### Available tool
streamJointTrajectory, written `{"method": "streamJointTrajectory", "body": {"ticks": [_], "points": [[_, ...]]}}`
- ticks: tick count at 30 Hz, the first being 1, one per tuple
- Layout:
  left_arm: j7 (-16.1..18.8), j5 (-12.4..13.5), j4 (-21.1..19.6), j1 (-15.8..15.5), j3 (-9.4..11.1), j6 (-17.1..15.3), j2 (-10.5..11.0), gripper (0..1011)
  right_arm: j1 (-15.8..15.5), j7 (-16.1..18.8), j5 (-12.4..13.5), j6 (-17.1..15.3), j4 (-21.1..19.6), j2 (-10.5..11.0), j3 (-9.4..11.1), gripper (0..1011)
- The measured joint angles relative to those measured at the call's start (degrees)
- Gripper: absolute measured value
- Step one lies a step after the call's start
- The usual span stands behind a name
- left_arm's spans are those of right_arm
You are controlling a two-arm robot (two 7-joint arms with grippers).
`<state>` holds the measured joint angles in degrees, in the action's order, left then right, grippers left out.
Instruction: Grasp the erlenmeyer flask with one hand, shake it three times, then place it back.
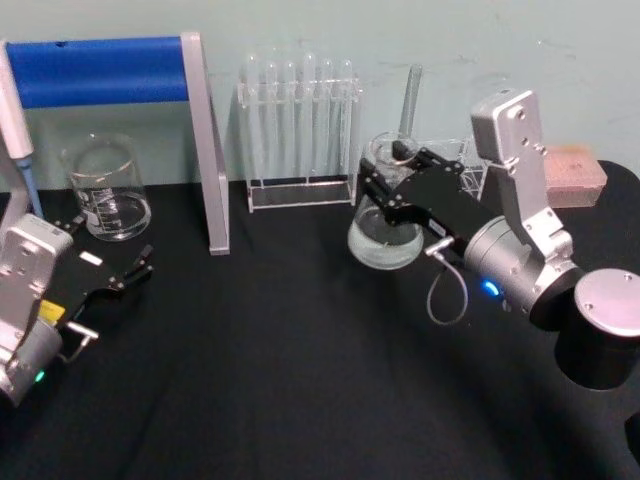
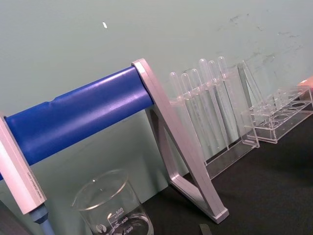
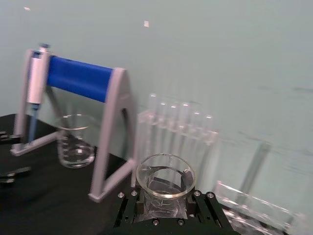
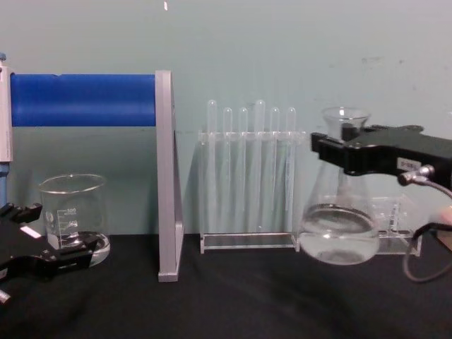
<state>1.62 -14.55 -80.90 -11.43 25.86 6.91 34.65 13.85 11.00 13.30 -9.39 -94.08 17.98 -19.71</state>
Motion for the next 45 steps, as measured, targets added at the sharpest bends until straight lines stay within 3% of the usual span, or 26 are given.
{"method": "streamJointTrajectory", "body": {"ticks": [10, 19, 30, 37, 45], "points": [[0.0, 0.0, 0.0, 0.0, 0.0, 0.0, 0.0, 1001, 0.2, -2.0, -1.6, -0.5, 1.3, -1.3, 3.0, 449], [0.0, 0.0, 0.0, 0.0, 0.0, 0.0, 0.0, 1001, -0.1, -1.1, -2.6, -1.1, 1.0, -2.3, 3.1, 450], [0.0, 0.0, 0.0, 0.0, 0.0, 0.0, 0.0, 1001, -1.6, 4.3, -2.9, -1.7, -1.7, -3.2, 0.0, 449], [0.0, 0.0, 0.0, 0.0, 0.0, 0.0, 0.0, 1001, -3.0, 8.9, -1.3, -2.2, -4.2, -1.7, -2.8, 449], [0.0, 0.0, 0.0, 0.0, 0.0, 0.0, 0.0, 1001, -4.6, 13.7, 1.5, -2.6, -7.8, 1.5, -6.1, 449]]}}
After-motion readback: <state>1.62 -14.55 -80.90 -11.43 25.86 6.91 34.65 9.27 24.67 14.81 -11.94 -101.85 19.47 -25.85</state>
